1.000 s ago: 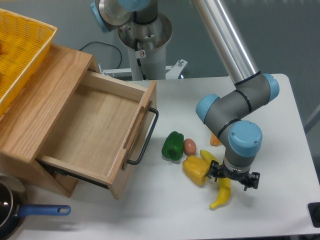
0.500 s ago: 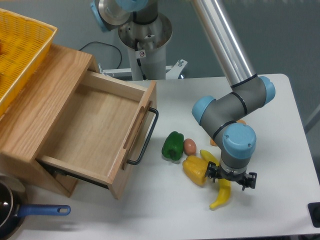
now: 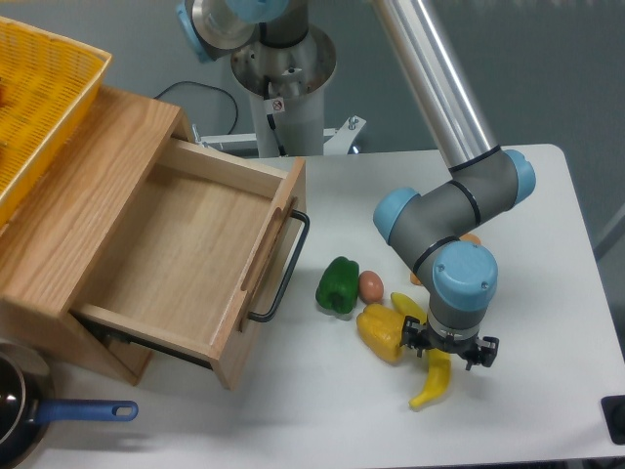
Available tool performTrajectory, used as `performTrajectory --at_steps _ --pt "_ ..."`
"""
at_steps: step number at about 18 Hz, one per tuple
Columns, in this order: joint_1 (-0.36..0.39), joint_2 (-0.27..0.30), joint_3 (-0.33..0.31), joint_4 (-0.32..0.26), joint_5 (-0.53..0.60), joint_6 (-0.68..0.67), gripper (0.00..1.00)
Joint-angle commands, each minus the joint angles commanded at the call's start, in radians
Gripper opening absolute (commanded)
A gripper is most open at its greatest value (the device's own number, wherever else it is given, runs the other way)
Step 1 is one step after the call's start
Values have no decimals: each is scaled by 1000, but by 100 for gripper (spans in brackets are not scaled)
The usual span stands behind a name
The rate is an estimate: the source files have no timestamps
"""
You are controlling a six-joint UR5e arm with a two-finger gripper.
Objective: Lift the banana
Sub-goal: 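Lift the grasped banana up off the table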
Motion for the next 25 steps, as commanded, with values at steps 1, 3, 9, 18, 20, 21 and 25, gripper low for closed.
performTrajectory --at_steps 1,3,9,18,20,21,25 --pt "0 0 0 0 0 0 57" --pt "0 2 -2 -2 0 2 49" --pt "0 5 -5 -2 0 2 39" --pt "0 20 26 -9 3 2 31" --pt "-8 38 32 -29 3 14 31" --pt "-12 52 32 -46 3 37 31" --pt "-21 87 18 -70 2 135 31"
